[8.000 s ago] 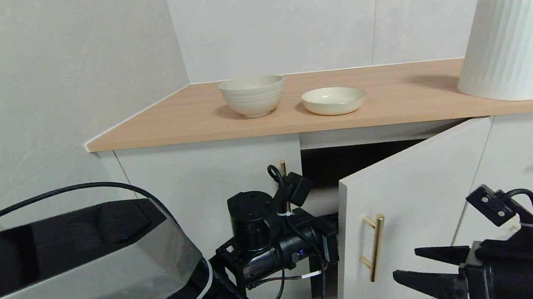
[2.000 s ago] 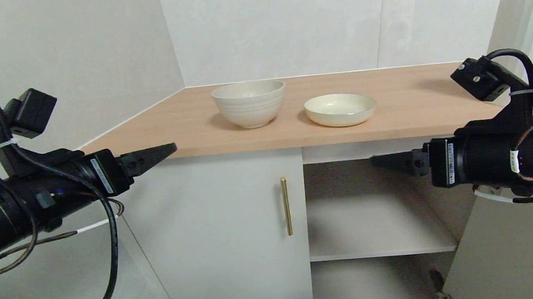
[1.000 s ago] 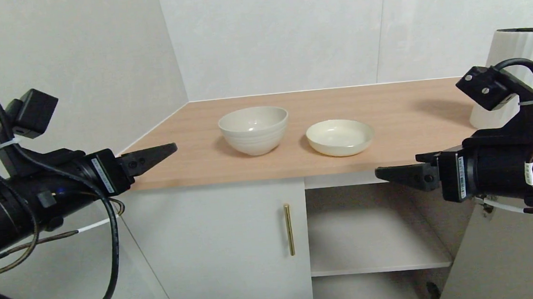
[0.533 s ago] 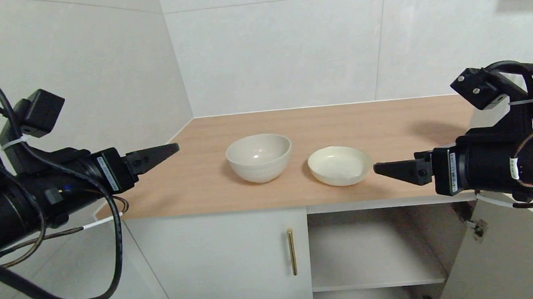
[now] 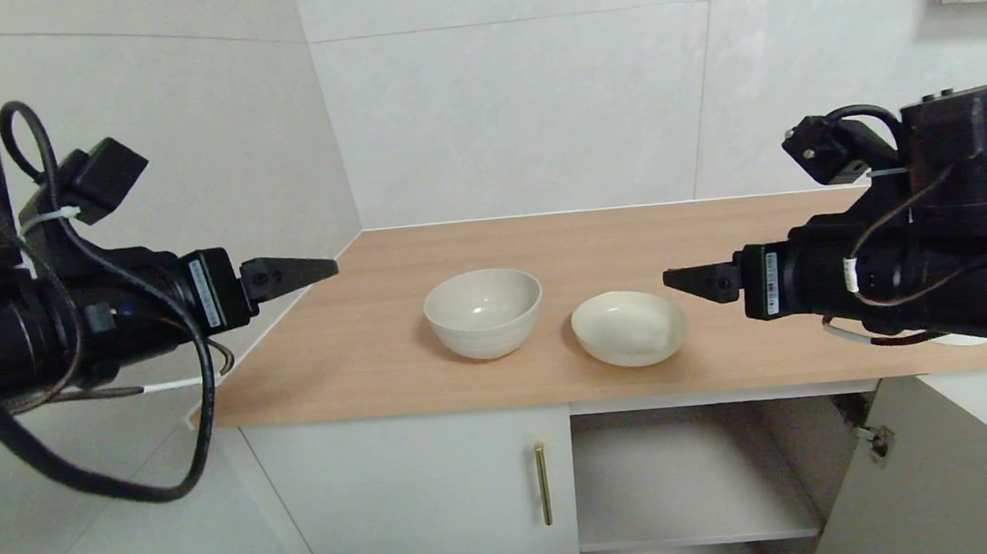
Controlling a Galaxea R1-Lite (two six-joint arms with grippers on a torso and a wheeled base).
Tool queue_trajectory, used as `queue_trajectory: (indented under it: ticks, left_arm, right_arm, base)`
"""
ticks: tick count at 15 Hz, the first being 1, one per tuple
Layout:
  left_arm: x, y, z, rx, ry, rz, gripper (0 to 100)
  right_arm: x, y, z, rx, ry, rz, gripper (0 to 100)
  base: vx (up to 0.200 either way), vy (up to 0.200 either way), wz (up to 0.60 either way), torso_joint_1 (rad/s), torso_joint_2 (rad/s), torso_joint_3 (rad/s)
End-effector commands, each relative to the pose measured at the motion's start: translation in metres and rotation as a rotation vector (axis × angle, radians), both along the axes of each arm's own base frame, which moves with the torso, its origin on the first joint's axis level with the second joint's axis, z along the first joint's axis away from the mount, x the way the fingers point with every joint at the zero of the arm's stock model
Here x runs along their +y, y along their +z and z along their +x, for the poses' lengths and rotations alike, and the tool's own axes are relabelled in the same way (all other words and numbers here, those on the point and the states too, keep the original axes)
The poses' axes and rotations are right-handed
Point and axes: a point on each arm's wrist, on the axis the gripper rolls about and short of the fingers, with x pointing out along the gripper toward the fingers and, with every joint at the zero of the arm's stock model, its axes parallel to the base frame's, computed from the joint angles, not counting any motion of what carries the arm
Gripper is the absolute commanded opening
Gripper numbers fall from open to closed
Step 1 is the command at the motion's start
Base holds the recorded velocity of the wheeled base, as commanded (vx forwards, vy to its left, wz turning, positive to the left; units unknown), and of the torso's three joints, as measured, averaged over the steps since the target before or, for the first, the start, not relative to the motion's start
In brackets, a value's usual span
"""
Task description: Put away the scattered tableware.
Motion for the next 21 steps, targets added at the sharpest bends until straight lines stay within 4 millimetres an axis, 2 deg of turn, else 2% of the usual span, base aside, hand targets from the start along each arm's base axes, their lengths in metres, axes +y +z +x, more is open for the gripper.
queue_trajectory:
  ticks: [1,2,4,7,8,13,18,21]
  left_arm:
    - [-0.005,0.011,0.017,0.040,-0.007,0.007,100]
    - [-0.014,0.008,0.027,0.127,-0.016,0.020,100]
    - [-0.033,-0.006,0.039,0.211,0.027,0.045,100]
    - [-0.064,-0.029,0.068,0.232,0.162,0.024,100]
    - [-0.068,-0.033,0.073,0.228,0.177,0.022,100]
    - [-0.087,-0.077,0.114,0.228,0.248,0.054,100]
    - [-0.098,-0.097,0.129,0.250,0.237,0.069,100]
    - [-0.099,-0.100,0.131,0.252,0.238,0.071,100]
  right_arm:
    - [0.011,-0.009,0.018,0.041,-0.031,-0.034,100]
    - [0.013,-0.008,0.023,0.100,-0.082,-0.008,100]
    - [0.014,-0.009,0.026,0.108,-0.112,-0.019,100]
    - [0.015,-0.014,0.029,0.113,-0.145,-0.037,100]
    - [0.015,-0.014,0.029,0.113,-0.145,-0.037,100]
    - [0.016,-0.018,0.031,0.118,-0.158,-0.048,100]
    - [0.016,-0.018,0.031,0.118,-0.159,-0.044,100]
    - [0.016,-0.017,0.031,0.118,-0.162,-0.037,100]
  base:
    - [0.000,0.000,0.00,0.000,0.00,0.000]
    - [0.000,0.000,0.00,0.000,0.00,0.000]
    - [0.000,0.000,0.00,0.000,0.00,0.000]
    - [0.000,0.000,0.00,0.000,0.00,0.000]
    - [0.000,0.000,0.00,0.000,0.00,0.000]
    - [0.000,0.000,0.00,0.000,0.00,0.000]
    - [0.000,0.000,0.00,0.000,0.00,0.000]
    - [0.000,0.000,0.00,0.000,0.00,0.000]
